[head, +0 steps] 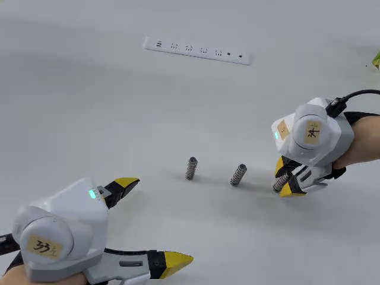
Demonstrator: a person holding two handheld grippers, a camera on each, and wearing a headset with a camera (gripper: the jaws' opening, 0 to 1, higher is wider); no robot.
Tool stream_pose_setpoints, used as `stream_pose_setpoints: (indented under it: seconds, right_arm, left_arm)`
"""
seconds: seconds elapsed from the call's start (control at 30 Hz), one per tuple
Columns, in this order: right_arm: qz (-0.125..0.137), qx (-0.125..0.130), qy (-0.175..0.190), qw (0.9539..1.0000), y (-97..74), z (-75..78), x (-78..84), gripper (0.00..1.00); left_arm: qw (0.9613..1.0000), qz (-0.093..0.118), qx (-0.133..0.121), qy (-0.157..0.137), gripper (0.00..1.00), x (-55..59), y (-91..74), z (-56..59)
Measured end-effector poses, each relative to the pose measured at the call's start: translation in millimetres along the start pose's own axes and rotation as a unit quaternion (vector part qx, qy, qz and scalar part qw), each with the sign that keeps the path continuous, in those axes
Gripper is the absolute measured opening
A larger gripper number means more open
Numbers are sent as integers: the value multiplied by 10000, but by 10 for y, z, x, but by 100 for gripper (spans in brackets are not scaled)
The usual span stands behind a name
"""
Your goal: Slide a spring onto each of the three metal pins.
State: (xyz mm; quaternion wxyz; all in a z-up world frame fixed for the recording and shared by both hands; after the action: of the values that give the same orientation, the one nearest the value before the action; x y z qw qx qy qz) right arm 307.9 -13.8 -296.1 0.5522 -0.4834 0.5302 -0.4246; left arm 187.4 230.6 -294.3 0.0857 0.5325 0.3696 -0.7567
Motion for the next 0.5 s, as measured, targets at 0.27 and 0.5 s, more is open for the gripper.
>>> stream_pose_setpoints:
  seconds: [0.27,0.5]
  right_arm:
    - [408,162,249,9987,0,-53,20,66]
    - [874,381,623,9935,-41,-112,8,89]
  left_arm:
    - [10000,15,39,48,92,-33,17,10]
    - [9999,78,39,91,92,-84,19,8]
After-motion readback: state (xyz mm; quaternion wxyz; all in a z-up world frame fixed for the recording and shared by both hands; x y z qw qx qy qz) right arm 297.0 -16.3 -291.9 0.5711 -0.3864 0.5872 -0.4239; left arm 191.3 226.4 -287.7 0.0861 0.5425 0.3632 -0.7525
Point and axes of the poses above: the centre of the closed fingertips' face, and the gripper's own axes: y roughly forward along the fingers, z roughly to its right, x roughly out of its underside, the point moved 7 cm from there along -y, roughly backward along the fingers, and after that the axes turned 2 degrees about x, right-handed, at the moved point
